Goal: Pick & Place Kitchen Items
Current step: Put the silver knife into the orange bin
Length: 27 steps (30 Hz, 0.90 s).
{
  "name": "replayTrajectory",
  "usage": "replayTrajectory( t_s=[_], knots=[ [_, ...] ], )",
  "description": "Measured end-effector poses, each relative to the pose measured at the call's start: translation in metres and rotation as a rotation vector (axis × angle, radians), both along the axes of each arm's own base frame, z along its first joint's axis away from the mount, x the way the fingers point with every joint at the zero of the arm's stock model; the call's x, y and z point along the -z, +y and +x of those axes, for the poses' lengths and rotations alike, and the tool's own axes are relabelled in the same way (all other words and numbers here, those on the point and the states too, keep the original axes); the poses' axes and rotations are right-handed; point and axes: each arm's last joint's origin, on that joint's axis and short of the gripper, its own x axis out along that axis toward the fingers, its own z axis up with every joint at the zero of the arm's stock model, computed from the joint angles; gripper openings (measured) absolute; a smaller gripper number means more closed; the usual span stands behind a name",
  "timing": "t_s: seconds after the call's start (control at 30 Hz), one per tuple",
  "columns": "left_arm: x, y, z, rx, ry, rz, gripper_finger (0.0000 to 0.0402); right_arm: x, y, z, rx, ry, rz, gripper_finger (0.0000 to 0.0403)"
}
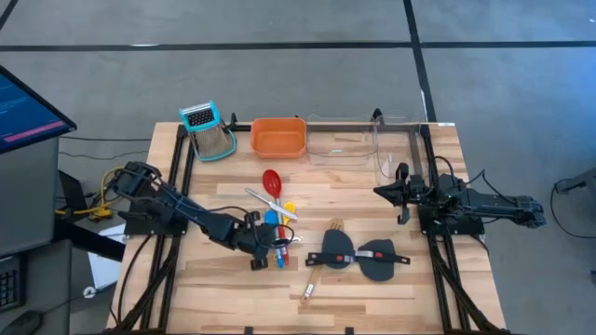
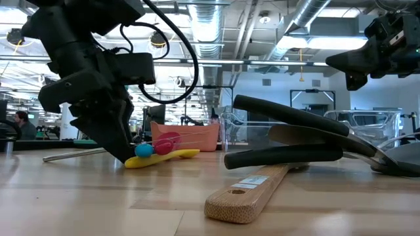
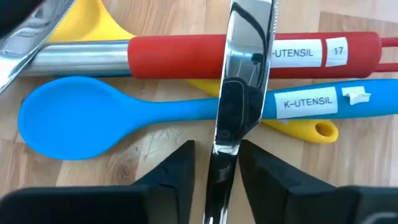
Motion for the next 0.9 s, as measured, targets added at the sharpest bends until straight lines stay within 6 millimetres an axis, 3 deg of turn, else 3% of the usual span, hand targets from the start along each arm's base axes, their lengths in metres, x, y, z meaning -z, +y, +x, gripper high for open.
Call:
replayTrajectory(
  t_s=[0.3,0.9],
  knots=[
    [-0.0066,-0.0003,-0.0008,0.001,-0.027,-0.010,0.0012,0.0000,0.0000,0.0000,0.000,0.000,0.000,0.0000],
    [-0.0105,-0.0005,-0.0026,0.044,-0.014,-0.017,0.0007,0.0000,0.0000,0.0000,0.000,0.000,0.000,0.0000]
  ],
)
